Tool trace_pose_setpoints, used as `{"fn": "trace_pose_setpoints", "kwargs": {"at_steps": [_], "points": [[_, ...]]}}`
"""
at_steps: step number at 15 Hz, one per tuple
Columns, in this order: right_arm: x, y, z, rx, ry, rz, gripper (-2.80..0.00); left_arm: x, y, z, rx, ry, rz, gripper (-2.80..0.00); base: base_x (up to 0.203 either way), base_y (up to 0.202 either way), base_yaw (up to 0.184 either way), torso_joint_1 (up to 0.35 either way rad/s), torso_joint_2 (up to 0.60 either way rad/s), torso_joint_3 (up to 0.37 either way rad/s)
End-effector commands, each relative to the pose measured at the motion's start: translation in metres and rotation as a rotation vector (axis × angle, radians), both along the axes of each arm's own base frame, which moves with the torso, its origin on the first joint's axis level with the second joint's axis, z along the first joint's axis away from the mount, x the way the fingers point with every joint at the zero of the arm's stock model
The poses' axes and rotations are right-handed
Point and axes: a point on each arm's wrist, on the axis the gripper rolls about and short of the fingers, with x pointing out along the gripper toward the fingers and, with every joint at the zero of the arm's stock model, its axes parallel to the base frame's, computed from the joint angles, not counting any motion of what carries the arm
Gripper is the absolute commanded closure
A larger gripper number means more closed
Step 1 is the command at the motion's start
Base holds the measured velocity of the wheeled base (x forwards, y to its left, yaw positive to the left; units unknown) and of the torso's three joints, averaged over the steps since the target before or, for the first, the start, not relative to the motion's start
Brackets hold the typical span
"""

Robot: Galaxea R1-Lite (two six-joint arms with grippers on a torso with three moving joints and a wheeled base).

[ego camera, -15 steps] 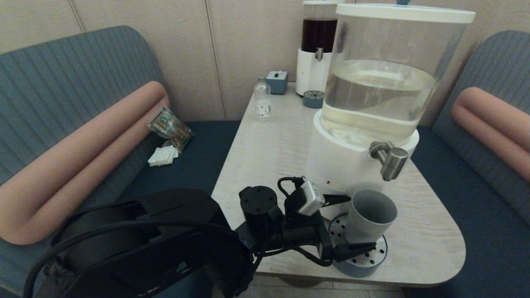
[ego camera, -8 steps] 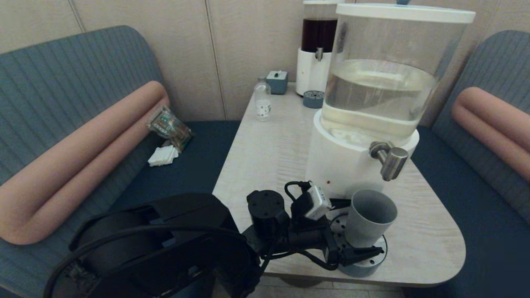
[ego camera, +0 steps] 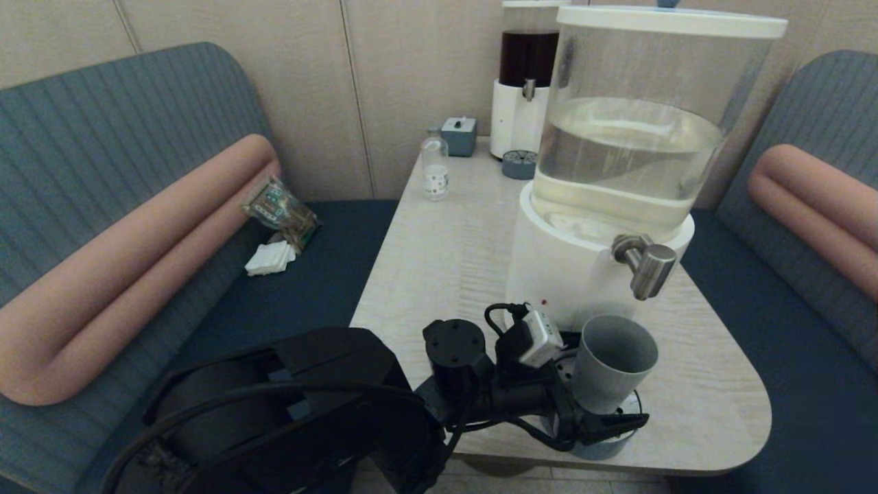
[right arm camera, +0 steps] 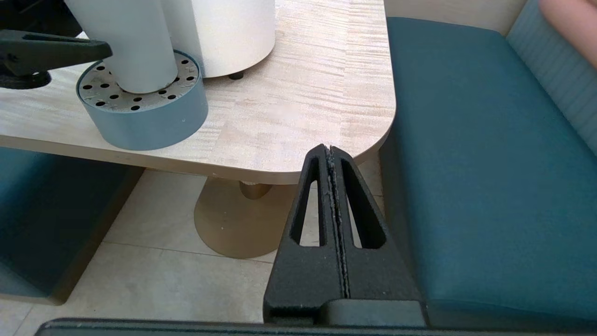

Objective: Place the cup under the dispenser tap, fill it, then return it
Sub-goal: Place the cup next to the water dispenser

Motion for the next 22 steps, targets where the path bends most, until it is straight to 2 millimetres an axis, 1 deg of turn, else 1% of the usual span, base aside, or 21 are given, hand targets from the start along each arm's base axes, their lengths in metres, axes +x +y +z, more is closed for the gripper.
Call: {"fn": "trace_pose_setpoints", "kwargs": {"at_steps": [1, 6, 9, 12, 13, 19, 22], "points": [[0.0, 0.0, 0.0, -0.001, 0.0, 0.001, 0.0, 0.001, -0.003, -0.001, -0.01, -0.008, -0.008, -2.8, 0.0, 0.0, 0.0, 0.0, 0.0, 0.0], [0.0, 0.0, 0.0, -0.001, 0.0, 0.0, 0.0, 0.001, -0.008, -0.001, -0.017, -0.015, -0.014, -2.8, 0.0, 0.0, 0.0, 0.0, 0.0, 0.0], [0.0, 0.0, 0.0, -0.001, 0.0, 0.001, 0.0, 0.005, -0.012, -0.008, -0.017, -0.015, -0.014, -2.8, 0.0, 0.0, 0.0, 0.0, 0.0, 0.0], [0.0, 0.0, 0.0, -0.001, 0.0, 0.0, 0.0, 0.008, -0.015, -0.006, -0.022, -0.018, -0.015, -2.8, 0.0, 0.0, 0.0, 0.0, 0.0, 0.0], [0.0, 0.0, 0.0, -0.001, 0.0, 0.001, 0.0, 0.008, -0.015, -0.006, -0.023, -0.019, -0.014, 0.0, 0.0, 0.0, 0.0, 0.0, 0.0, 0.0], [0.0, 0.0, 0.0, -0.001, 0.0, 0.0, 0.0, 0.008, -0.017, -0.003, -0.033, -0.018, -0.011, 0.0, 0.0, 0.0, 0.0, 0.0, 0.0, 0.0], [0.0, 0.0, 0.0, -0.001, 0.0, 0.0, 0.0, 0.005, -0.017, -0.003, -0.029, -0.014, -0.014, 0.0, 0.0, 0.0, 0.0, 0.0, 0.0, 0.0]]}}
